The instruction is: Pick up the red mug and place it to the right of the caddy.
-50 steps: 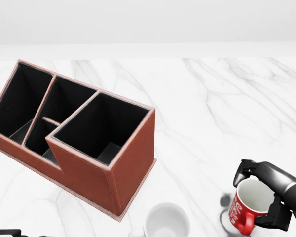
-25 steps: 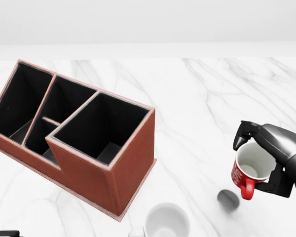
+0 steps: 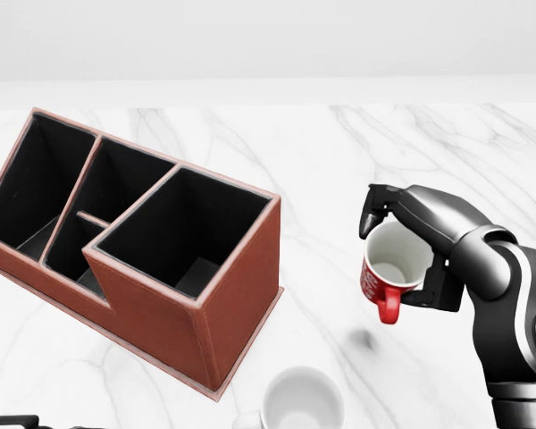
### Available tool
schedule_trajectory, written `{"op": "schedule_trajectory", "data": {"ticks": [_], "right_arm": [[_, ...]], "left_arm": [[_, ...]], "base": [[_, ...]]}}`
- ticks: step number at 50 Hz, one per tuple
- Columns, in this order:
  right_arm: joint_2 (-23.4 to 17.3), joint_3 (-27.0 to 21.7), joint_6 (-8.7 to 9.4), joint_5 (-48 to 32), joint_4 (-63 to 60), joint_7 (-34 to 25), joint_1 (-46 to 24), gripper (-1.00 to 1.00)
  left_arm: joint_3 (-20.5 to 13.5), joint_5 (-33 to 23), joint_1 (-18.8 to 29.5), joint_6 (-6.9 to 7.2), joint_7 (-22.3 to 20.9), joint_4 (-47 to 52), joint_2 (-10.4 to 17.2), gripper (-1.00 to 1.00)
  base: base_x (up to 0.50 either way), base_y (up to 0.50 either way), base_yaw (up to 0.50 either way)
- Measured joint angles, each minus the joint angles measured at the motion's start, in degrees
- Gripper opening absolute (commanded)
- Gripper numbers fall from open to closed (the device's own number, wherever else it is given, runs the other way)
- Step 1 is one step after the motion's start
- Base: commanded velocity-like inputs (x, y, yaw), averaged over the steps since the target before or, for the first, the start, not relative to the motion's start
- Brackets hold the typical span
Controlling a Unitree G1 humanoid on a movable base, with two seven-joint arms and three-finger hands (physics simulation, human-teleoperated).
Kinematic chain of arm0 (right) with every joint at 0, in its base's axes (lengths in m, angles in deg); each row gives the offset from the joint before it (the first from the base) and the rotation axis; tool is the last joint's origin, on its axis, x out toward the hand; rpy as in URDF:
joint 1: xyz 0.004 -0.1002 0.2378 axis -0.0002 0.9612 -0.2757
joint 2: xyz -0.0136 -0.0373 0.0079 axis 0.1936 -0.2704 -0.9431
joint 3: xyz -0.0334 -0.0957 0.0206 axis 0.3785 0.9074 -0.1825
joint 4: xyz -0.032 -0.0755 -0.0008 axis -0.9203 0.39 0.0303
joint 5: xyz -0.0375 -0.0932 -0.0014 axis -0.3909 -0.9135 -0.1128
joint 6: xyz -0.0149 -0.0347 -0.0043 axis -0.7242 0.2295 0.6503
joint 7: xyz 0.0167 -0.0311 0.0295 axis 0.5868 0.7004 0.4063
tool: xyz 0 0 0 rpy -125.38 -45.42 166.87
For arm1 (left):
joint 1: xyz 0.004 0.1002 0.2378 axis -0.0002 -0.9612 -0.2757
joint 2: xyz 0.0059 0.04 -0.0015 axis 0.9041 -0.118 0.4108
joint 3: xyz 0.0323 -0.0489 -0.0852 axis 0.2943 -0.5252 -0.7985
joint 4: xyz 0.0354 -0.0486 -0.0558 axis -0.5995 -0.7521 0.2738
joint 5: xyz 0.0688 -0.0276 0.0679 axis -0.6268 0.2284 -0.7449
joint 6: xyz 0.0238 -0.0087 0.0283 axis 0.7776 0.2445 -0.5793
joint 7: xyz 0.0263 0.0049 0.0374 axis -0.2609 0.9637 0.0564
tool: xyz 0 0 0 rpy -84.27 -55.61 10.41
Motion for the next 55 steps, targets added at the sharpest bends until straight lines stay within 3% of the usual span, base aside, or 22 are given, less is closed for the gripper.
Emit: {"op": "schedule_trajectory", "data": {"ticks": [22,55], "right_arm": [[4.97,4.49,0.0,2.23,9.58,0.0,-4.54,-1.0],[6.75,6.2,0.0,8.85,21.91,2.85,-8.79,-1.0]], "left_arm": [[-0.68,0.33,0.04,0.0,-0.45,0.95,-0.25,1.0],[-1.78,1.17,-0.22,0.0,-1.13,2.54,-0.66,1.0]], "base": [[0.0,0.0,0.0],[0.0,0.0,0.0]]}}
